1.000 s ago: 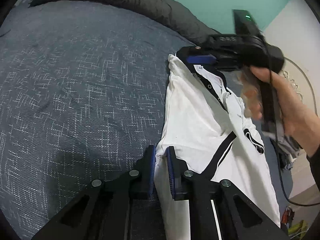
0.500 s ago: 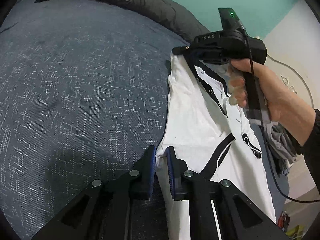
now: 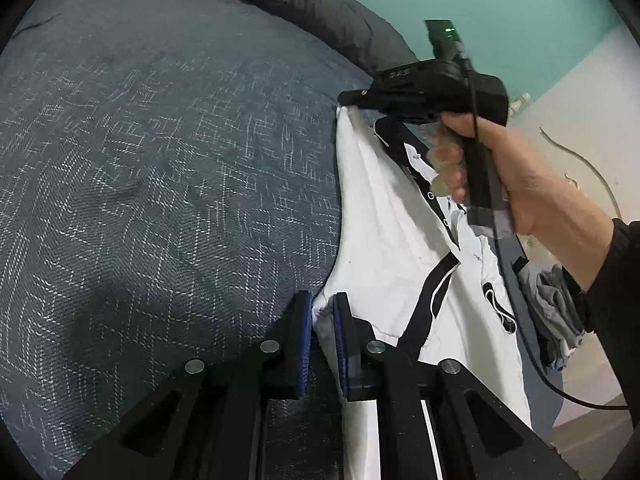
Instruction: Fold clothes
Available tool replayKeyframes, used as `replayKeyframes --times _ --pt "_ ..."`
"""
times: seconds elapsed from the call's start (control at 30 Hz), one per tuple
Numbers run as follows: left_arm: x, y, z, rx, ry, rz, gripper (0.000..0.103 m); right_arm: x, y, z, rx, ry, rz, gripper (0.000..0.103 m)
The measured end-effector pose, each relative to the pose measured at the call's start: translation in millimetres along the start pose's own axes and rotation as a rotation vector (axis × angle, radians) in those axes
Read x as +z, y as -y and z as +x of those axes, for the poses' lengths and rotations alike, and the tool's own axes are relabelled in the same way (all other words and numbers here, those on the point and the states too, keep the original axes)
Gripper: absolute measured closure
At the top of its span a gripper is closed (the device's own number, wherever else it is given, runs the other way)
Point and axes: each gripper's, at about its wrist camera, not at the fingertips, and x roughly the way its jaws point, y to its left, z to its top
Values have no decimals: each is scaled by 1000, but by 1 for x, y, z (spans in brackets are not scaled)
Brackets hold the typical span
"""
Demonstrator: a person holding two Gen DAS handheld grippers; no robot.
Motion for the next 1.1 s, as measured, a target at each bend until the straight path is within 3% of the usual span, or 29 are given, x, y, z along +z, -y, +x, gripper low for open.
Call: replayKeyframes --times 0.17,0.27,0.43,0.6,0.73,0.87,1.0,1.1 --pt "-4 -6 -9 3 1 -4 91 0 4 1 -45 26 12 94" --pt "-5 -5 -9 6 -2 -3 91 5 8 -10 -41 55 28 64" --pt "-7 -5 -9 0 -4 -14 91 0 23 -52 -6 155 46 64" --pt "-10 -2 -9 -11 -1 -34 89 -28 73 -106 -3 206 106 64" --pt "-1 1 -18 13 19 -26 90 -64 141 -163 -65 254 194 64" --pt "4 2 -36 41 56 -24 89 -97 220 -208 -217 258 315 59" --pt "4 3 -39 56 73 -23 89 -125 270 -223 -306 211 382 59" --pt "2 9 -34 73 66 1 89 -135 285 -213 -331 162 390 59"
